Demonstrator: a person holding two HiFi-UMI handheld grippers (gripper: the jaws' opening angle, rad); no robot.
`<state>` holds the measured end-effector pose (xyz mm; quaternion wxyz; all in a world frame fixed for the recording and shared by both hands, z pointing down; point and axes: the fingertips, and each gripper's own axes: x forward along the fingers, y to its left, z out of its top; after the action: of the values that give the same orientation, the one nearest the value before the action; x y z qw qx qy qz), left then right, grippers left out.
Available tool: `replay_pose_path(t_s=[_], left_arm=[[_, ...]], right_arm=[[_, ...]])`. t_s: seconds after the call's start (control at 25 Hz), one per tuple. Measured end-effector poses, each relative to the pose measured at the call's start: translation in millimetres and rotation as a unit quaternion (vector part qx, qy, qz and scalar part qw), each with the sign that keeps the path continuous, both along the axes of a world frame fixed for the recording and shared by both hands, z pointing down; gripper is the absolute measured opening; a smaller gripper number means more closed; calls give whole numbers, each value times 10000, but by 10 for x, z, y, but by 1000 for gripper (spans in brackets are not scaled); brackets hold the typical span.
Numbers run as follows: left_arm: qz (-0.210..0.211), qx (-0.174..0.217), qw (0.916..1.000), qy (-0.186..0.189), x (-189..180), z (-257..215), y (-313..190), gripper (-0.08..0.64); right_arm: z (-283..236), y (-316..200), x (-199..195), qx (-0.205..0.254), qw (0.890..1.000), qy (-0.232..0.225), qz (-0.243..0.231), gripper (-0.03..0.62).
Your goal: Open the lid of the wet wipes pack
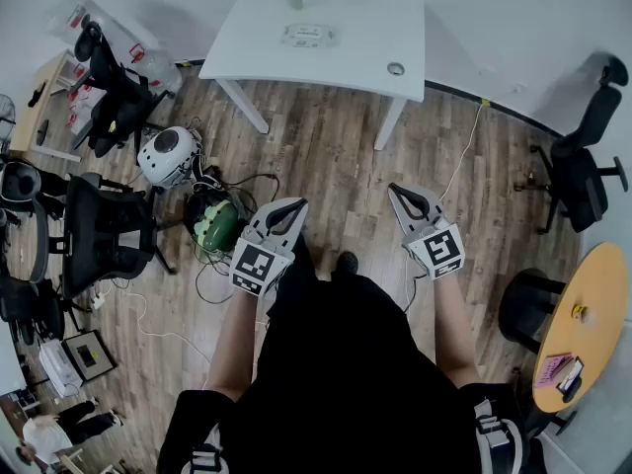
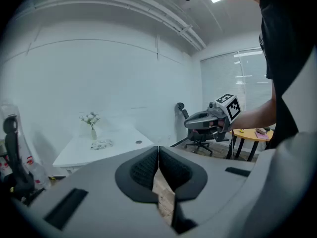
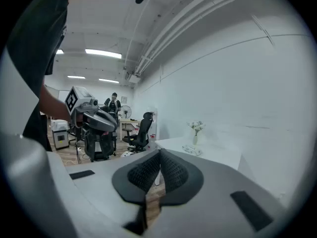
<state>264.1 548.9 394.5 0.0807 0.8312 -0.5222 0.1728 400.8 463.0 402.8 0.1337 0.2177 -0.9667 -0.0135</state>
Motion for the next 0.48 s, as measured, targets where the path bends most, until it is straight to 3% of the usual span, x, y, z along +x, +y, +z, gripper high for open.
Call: replay_pose_path(t_s=[0.48], left_arm=[[-129,169,9998,8,-69,-110,-96,25]], right_arm=[[-22,-18,7,-31,9999,-66,-74,14]])
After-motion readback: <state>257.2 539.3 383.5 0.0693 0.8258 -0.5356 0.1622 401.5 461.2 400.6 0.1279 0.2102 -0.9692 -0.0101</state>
